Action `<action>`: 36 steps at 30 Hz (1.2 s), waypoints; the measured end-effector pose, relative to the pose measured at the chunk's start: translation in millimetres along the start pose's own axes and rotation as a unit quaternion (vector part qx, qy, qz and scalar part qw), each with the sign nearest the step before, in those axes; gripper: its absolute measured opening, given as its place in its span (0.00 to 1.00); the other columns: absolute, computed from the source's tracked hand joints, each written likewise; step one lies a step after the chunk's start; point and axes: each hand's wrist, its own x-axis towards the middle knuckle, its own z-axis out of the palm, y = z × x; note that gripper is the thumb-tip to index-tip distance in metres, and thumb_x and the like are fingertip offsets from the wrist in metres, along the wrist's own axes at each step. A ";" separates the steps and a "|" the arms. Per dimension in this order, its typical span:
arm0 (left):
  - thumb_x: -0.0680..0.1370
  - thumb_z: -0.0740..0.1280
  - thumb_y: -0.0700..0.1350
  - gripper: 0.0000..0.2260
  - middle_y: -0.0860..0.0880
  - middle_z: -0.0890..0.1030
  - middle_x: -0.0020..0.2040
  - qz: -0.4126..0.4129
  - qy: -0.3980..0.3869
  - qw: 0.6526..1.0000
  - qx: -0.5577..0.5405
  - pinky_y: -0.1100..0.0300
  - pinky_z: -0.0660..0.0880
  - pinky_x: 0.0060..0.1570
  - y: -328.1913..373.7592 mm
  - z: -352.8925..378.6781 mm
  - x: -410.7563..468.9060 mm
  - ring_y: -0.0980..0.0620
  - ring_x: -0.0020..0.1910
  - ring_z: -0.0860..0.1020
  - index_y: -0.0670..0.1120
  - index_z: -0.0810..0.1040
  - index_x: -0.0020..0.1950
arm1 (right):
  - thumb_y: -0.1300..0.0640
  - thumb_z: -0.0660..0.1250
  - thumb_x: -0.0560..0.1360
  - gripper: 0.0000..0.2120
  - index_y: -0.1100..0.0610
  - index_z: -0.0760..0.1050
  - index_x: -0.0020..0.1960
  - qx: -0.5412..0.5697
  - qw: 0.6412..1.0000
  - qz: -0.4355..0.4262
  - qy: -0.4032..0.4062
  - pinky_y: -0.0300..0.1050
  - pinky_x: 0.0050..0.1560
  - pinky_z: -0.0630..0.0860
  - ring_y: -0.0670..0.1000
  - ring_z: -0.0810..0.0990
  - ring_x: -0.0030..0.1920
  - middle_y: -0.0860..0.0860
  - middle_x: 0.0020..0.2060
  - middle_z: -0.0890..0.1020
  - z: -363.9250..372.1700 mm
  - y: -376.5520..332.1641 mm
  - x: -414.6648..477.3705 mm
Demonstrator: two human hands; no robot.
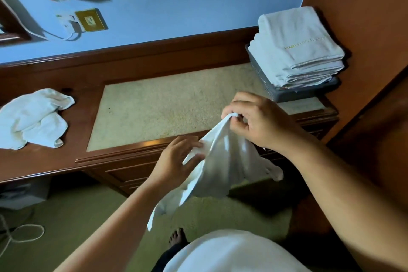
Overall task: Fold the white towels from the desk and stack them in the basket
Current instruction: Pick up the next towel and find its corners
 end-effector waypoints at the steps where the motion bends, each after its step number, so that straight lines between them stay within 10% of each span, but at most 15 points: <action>1: 0.76 0.74 0.54 0.09 0.55 0.81 0.56 0.036 0.026 0.998 -0.044 0.57 0.78 0.53 23.4 5.3 -1.6 0.52 0.54 0.81 0.53 0.81 0.54 | 0.57 0.61 0.73 0.12 0.54 0.83 0.47 0.001 1.000 -0.010 -0.002 0.40 0.35 0.69 0.46 0.72 0.35 0.47 0.42 0.76 2.9 -5.8 2.7; 6: 0.78 0.73 0.45 0.05 0.62 0.79 0.47 0.087 0.164 0.982 -0.038 0.66 0.73 0.45 59.9 21.4 -7.1 0.61 0.46 0.78 0.46 0.80 0.52 | 0.57 0.61 0.73 0.10 0.53 0.81 0.46 0.028 0.999 -0.004 0.022 0.47 0.35 0.75 0.49 0.75 0.35 0.46 0.40 0.75 -0.2 -21.4 13.0; 13: 0.80 0.66 0.49 0.07 0.53 0.77 0.43 -0.061 0.016 0.993 0.096 0.58 0.74 0.42 10.5 49.2 -5.4 0.54 0.42 0.78 0.48 0.78 0.44 | 0.62 0.65 0.70 0.09 0.55 0.83 0.44 0.067 0.994 0.007 0.090 0.41 0.36 0.72 0.46 0.74 0.35 0.47 0.37 0.76 -11.4 -28.4 22.7; 23: 0.82 0.61 0.58 0.13 0.50 0.82 0.55 -0.271 -0.078 0.888 0.364 0.50 0.69 0.57 -112.2 7.8 -39.2 0.46 0.57 0.79 0.54 0.80 0.58 | 0.52 0.64 0.71 0.14 0.59 0.85 0.47 0.011 0.928 0.285 0.238 0.26 0.34 0.65 0.34 0.76 0.33 0.35 0.28 0.78 -62.3 84.2 11.1; 30: 0.80 0.62 0.56 0.12 0.50 0.81 0.56 -0.316 -0.036 0.842 0.436 0.50 0.68 0.57 -150.2 -64.7 -40.3 0.45 0.59 0.77 0.54 0.81 0.56 | 0.57 0.65 0.74 0.09 0.61 0.82 0.45 -0.025 0.925 0.343 0.158 0.43 0.40 0.65 0.56 0.76 0.40 0.54 0.33 0.79 -26.0 128.8 4.3; 36: 0.74 0.64 0.50 0.07 0.56 0.80 0.46 -0.329 -0.023 0.787 0.522 0.52 0.62 0.50 -160.5 -119.6 -68.4 0.50 0.50 0.75 0.54 0.81 0.47 | 0.47 0.60 0.67 0.16 0.61 0.71 0.33 0.013 0.889 0.413 0.197 0.47 0.38 0.67 0.55 0.72 0.35 0.56 0.31 0.72 -9.3 165.4 -9.6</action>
